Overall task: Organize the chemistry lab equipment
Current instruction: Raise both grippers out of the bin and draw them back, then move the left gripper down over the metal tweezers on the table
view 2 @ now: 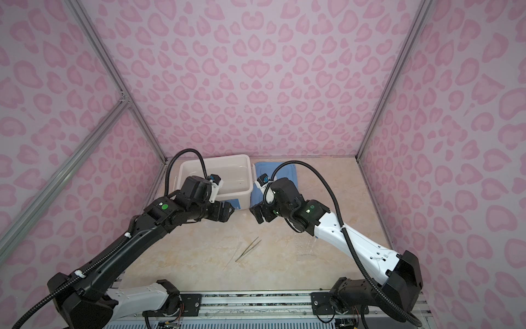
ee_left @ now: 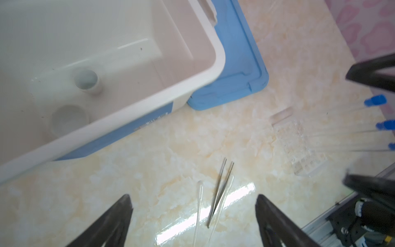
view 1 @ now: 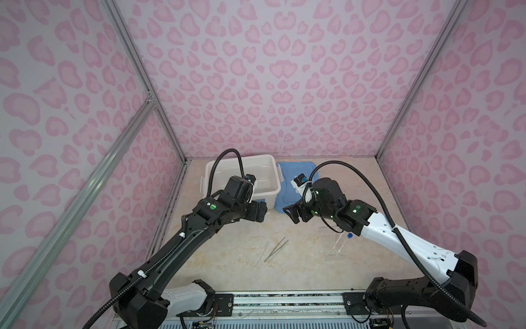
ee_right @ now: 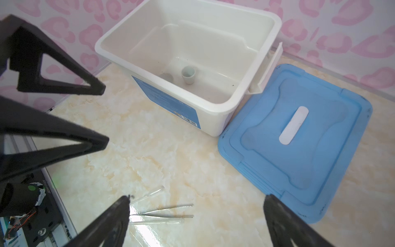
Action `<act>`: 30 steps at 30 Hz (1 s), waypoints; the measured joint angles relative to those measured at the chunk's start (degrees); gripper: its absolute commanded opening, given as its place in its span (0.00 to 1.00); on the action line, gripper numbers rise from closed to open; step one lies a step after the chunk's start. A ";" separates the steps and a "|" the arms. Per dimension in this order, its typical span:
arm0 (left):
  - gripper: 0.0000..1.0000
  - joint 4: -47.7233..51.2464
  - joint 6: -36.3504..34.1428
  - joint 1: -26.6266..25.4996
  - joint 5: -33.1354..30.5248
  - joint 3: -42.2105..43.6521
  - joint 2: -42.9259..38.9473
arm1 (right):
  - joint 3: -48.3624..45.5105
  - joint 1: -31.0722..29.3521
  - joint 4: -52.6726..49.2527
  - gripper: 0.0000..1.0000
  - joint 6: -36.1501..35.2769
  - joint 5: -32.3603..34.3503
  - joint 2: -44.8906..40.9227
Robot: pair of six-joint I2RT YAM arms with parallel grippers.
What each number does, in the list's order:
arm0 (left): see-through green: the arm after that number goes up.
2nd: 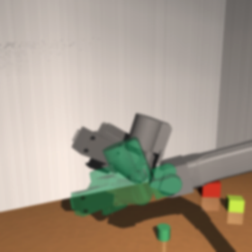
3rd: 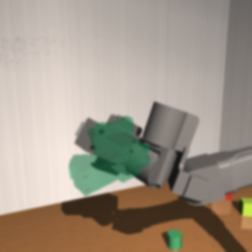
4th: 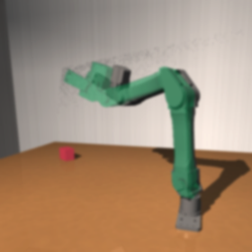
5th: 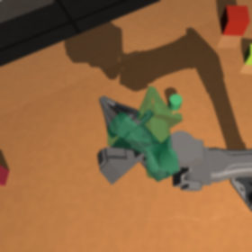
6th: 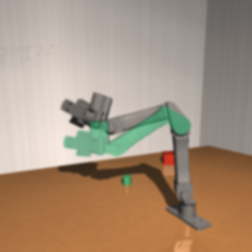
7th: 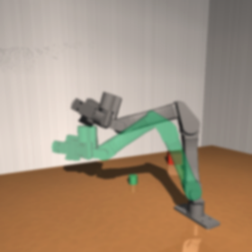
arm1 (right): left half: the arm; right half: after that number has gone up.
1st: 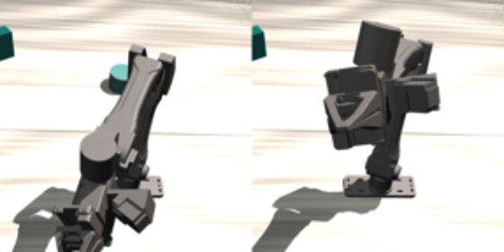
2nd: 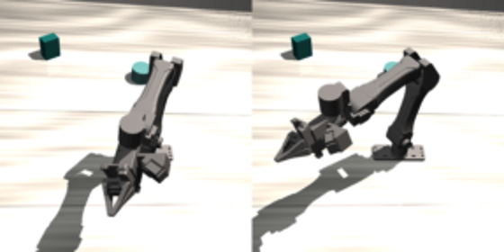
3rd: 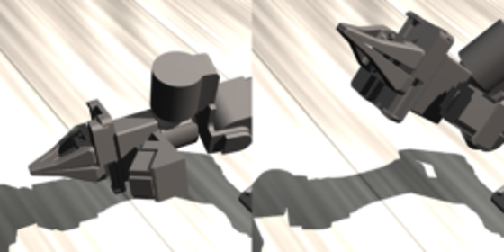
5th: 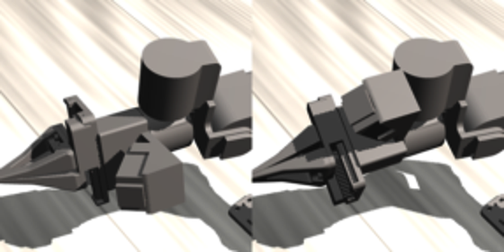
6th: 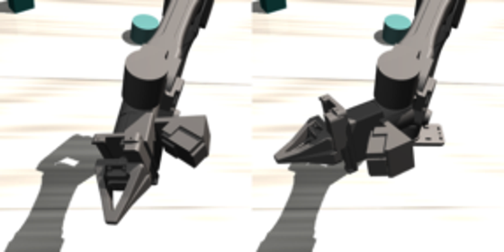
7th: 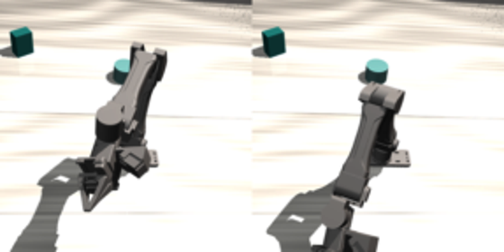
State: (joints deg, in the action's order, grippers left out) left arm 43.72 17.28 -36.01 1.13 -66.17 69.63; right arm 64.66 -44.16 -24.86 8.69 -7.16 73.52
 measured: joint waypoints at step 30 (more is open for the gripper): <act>0.39 -19.50 6.67 -18.75 -5.64 19.10 17.07 | -13.92 -0.85 0.44 0.97 7.19 1.81 -5.97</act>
State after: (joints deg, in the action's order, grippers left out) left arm 24.23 23.94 -54.76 -4.51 -47.07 86.70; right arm 50.74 -45.01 -24.43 15.88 -5.34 67.55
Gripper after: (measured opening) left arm 0.389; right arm 0.974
